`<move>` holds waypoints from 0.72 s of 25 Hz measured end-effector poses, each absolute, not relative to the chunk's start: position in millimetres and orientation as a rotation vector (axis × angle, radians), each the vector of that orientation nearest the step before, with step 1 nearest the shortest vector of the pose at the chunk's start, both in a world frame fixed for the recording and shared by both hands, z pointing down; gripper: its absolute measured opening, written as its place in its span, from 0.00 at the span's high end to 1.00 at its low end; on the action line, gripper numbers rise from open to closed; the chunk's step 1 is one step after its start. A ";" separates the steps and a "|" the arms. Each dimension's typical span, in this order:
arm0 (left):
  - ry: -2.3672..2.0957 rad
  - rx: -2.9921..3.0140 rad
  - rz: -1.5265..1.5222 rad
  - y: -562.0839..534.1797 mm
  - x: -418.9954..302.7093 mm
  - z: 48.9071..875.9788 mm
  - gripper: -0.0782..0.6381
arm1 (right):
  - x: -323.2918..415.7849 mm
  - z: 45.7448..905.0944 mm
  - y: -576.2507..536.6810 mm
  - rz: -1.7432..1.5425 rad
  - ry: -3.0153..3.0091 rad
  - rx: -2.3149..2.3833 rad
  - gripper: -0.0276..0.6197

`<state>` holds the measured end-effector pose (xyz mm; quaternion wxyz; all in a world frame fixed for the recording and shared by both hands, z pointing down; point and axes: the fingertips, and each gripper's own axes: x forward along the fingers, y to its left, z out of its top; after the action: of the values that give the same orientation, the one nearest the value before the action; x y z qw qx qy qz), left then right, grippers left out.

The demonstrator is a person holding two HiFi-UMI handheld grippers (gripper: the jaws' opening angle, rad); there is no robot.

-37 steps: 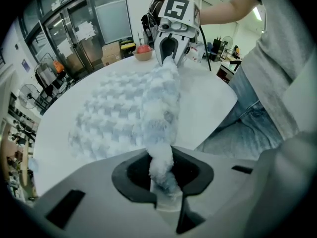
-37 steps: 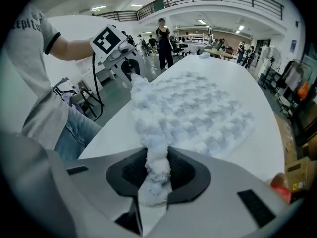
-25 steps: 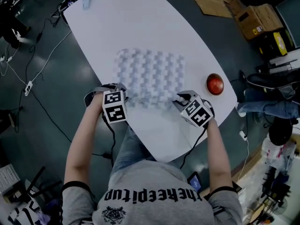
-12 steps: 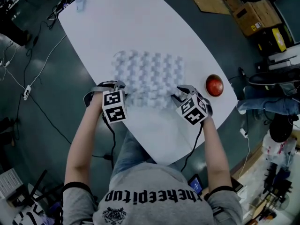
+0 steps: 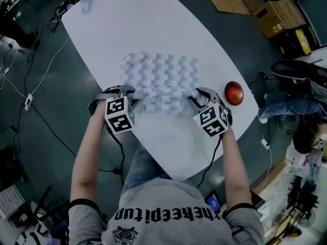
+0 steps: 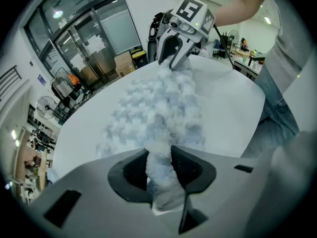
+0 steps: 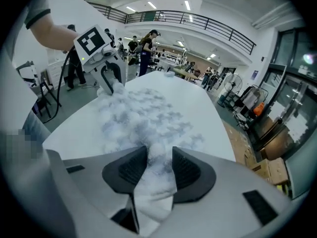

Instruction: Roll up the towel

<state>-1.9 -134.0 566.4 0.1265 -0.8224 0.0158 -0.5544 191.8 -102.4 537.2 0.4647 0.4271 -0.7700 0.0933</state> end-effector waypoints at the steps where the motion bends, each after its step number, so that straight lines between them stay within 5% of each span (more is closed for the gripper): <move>1: 0.052 -2.421 -1.600 -133.6 -2.0 564.3 0.71 | 192.7 534.5 -103.1 0.241 -1.903 1.066 0.71; 18: 0.505 -2.616 -1.249 -143.1 -18.1 500.4 0.70 | 202.5 506.7 -110.1 0.310 -1.896 1.406 0.71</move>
<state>-18.1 -143.1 500.4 0.0992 -0.8846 0.1706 -0.4225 202.5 -110.1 506.7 0.3713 0.5483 -0.7395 0.1211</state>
